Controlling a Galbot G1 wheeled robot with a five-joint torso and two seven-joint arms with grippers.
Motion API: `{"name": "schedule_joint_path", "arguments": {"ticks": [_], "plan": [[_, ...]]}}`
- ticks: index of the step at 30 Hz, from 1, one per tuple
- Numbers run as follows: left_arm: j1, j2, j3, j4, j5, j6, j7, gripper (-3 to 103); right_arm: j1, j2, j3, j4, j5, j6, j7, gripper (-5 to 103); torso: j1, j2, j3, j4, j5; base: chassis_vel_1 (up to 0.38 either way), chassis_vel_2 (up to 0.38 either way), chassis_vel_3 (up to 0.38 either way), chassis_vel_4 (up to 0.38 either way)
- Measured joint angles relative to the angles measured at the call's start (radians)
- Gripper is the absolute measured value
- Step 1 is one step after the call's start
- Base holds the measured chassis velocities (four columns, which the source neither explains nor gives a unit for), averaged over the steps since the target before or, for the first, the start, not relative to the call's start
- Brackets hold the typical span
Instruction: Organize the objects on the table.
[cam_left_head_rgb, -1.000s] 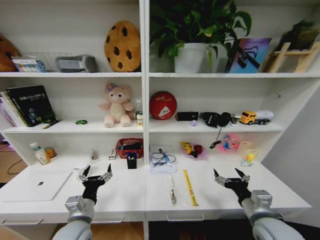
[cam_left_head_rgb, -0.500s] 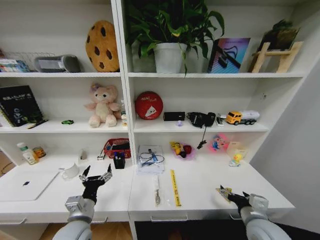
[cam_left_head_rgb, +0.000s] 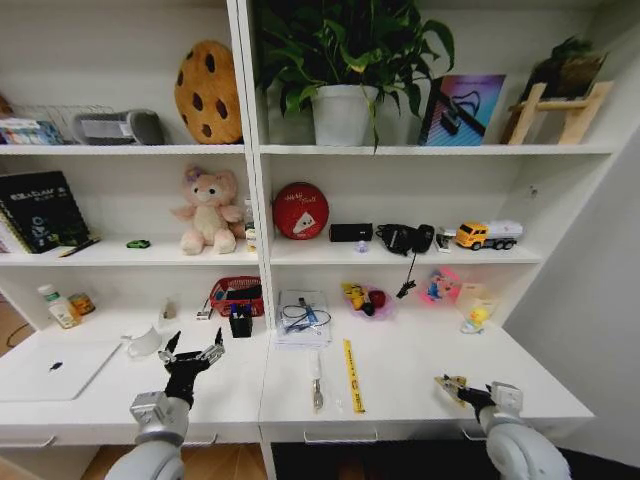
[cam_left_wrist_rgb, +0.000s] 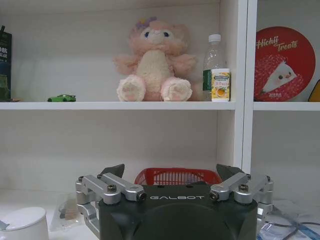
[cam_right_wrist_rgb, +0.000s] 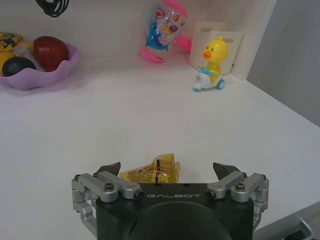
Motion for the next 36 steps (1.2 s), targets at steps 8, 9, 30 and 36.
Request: {"name": "schedule_joint_path", "arguments": {"ticks": [8, 9, 30, 36], "plan": [[0.000, 0.000, 0.000, 0.000, 0.000, 0.000, 0.000, 100, 0.032, 0.007, -0.014, -0.035, 0.000, 0.013, -0.019, 84, 0.000, 0.000, 0.000, 0.0001, -0.0001, 0.000, 0.000, 0.000, 0.000], [0.000, 0.000, 0.000, 0.000, 0.000, 0.000, 0.000, 100, 0.032, 0.007, -0.014, -0.035, 0.000, 0.013, -0.019, 84, 0.000, 0.000, 0.000, 0.0001, -0.0001, 0.000, 0.000, 0.000, 0.000], [0.000, 0.000, 0.000, 0.000, 0.000, 0.000, 0.000, 100, 0.018, 0.006, -0.009, -0.026, -0.121, 0.164, -0.107, 0, 0.000, 0.000, 0.000, 0.0000, 0.0001, 0.000, 0.000, 0.000, 0.000], [0.000, 0.000, 0.000, 0.000, 0.000, 0.000, 0.000, 100, 0.072, -0.100, -0.053, -0.062, -0.226, 0.418, -0.422, 0, 0.000, 0.000, 0.000, -0.0002, 0.0002, 0.000, 0.000, 0.000, 0.000]]}}
